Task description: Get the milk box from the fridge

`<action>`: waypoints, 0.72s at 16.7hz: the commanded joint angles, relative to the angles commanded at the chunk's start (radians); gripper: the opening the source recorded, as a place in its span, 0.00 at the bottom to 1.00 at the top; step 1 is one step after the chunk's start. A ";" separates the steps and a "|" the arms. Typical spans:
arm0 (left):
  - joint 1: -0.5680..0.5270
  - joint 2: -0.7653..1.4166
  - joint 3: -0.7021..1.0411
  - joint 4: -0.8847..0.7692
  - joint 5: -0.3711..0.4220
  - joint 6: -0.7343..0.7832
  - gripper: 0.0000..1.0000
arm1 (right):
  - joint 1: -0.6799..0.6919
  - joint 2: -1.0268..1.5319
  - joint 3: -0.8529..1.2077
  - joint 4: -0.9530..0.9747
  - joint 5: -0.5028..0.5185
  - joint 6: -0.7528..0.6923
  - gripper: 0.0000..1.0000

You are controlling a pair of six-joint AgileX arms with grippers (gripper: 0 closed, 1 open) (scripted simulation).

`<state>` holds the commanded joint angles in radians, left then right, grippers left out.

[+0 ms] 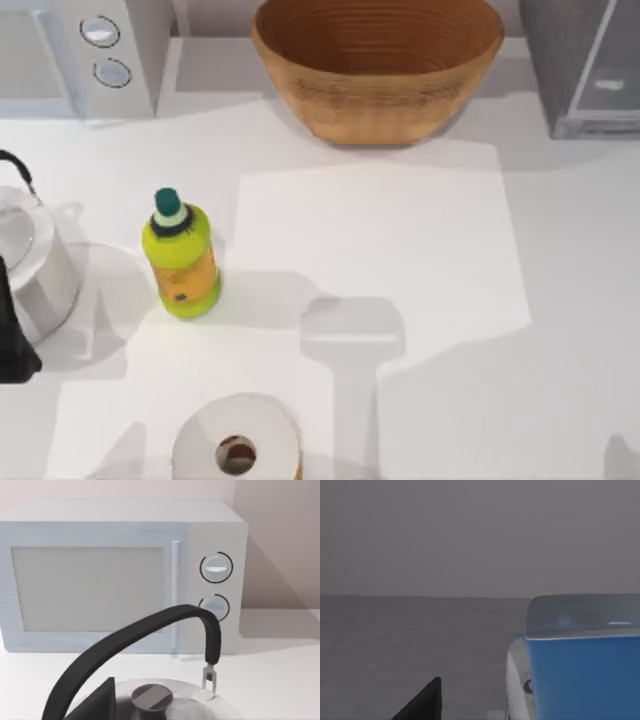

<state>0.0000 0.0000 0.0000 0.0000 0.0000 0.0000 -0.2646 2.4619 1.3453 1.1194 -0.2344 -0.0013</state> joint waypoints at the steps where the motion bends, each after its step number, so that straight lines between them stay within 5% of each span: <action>1: 0.000 0.000 0.000 0.000 0.000 0.000 1.00 | 0.000 0.000 0.000 0.000 0.000 0.000 0.77; 11: 0.000 0.000 0.000 0.000 0.000 0.000 1.00 | 0.000 0.000 0.000 0.000 0.000 0.000 0.02; 12: 0.000 0.000 0.000 0.000 0.000 0.000 1.00 | 0.000 0.000 0.000 0.000 0.000 0.000 0.00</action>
